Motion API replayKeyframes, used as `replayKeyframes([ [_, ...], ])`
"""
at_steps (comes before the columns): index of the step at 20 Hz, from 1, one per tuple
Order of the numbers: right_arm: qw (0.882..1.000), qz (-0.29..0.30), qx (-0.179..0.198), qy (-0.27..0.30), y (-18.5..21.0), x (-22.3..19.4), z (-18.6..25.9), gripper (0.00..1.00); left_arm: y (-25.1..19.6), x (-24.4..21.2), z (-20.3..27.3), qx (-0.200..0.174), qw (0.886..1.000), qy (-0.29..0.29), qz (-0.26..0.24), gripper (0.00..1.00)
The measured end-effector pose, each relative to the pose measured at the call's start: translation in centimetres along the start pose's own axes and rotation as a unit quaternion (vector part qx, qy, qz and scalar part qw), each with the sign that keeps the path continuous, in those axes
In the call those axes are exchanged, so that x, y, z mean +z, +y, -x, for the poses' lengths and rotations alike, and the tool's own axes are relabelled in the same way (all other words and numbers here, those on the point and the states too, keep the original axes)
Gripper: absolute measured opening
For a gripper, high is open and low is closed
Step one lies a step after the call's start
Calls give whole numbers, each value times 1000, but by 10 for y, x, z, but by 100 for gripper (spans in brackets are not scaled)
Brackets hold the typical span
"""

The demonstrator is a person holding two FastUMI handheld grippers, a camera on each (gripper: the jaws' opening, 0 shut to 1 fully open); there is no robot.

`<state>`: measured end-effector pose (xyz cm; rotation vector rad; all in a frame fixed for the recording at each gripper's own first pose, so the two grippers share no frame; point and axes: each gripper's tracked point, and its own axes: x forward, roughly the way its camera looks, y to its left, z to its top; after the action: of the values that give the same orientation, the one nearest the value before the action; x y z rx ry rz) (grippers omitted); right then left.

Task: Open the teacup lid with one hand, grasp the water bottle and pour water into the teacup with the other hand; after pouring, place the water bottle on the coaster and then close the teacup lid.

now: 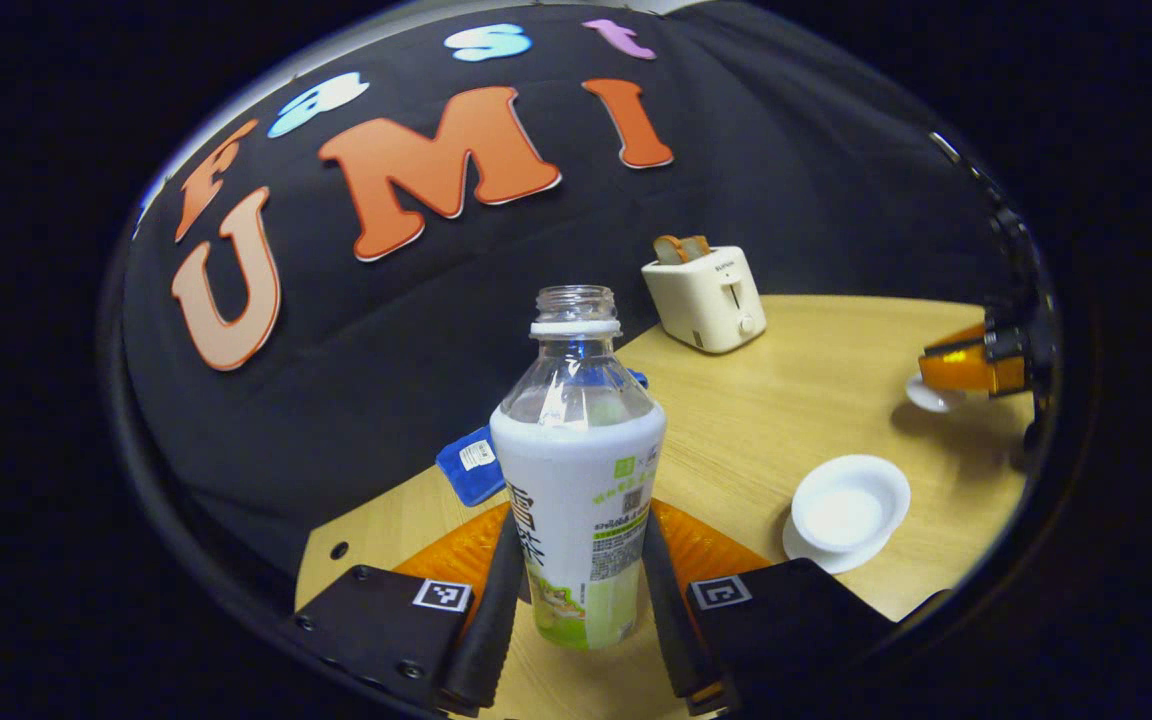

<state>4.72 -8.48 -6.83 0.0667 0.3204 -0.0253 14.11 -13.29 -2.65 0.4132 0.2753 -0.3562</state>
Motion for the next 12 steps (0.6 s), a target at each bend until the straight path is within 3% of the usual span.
replayKeyframes([
  [5,1000,2,1,7,1,-4,-5,16,29,9,-23,8,989,-27,147,65],
  [8,1000,1,-2,12,-1,-8,-7,16,58,-1,-41,47,985,-35,164,63],
  [12,1000,3,-6,18,-2,-11,-11,16,67,-22,-65,55,981,-28,183,63],
])
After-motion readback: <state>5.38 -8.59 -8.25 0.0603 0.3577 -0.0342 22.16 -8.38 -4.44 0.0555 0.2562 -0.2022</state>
